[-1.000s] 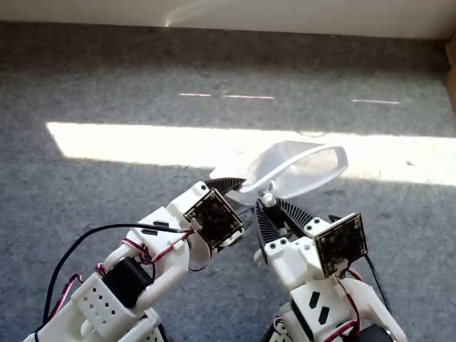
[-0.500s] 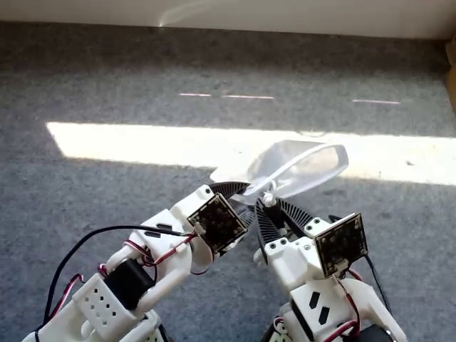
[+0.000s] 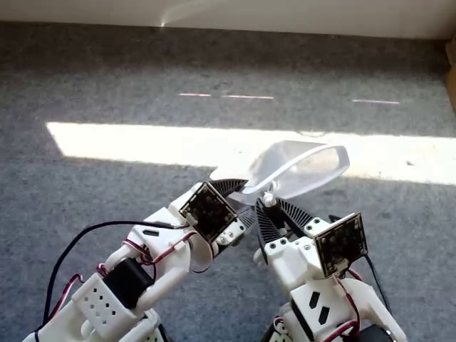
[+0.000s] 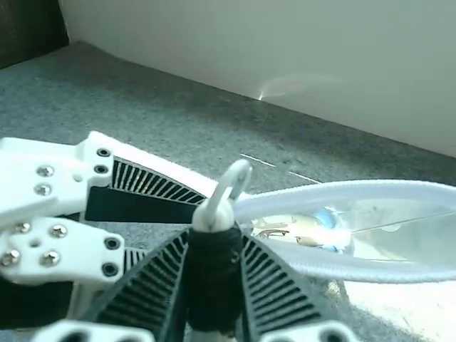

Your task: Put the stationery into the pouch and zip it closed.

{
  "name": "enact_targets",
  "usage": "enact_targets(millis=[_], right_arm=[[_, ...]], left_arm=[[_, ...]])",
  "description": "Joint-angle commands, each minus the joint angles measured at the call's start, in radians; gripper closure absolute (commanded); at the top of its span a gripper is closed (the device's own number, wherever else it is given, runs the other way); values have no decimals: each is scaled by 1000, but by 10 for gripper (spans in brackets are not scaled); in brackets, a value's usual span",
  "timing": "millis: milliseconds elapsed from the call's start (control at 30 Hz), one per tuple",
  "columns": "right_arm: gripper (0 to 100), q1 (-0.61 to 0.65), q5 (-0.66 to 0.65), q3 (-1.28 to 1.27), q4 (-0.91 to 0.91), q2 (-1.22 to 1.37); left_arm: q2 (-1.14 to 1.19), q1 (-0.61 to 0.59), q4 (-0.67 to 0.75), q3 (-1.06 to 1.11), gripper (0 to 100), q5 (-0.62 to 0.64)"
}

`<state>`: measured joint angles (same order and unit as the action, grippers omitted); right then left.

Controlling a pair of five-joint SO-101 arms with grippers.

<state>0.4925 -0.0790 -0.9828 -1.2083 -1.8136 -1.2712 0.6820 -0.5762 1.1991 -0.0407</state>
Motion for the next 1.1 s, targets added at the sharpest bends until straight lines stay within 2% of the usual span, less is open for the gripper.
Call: enact_targets(millis=[0,267,600,733,933,1067], right_arm=[[993,12,-5,50,-1,-5],[993,13,-5,50,-1,-5],[993,10,-5,50,-1,-5],[993,5,-5,51,5,-7],[993,-145,2,54,48,-7],[993,-199,2,50,81,-7]], left_arm=[[-8,-36,28,-38,831,28],[-8,21,21,-28,835,26],[-8,42,28,-28,992,-58],[-8,35,20,-28,993,-58],[-8,19,0,-36,993,-58],[-8,-10,-25,-48,993,-58]])
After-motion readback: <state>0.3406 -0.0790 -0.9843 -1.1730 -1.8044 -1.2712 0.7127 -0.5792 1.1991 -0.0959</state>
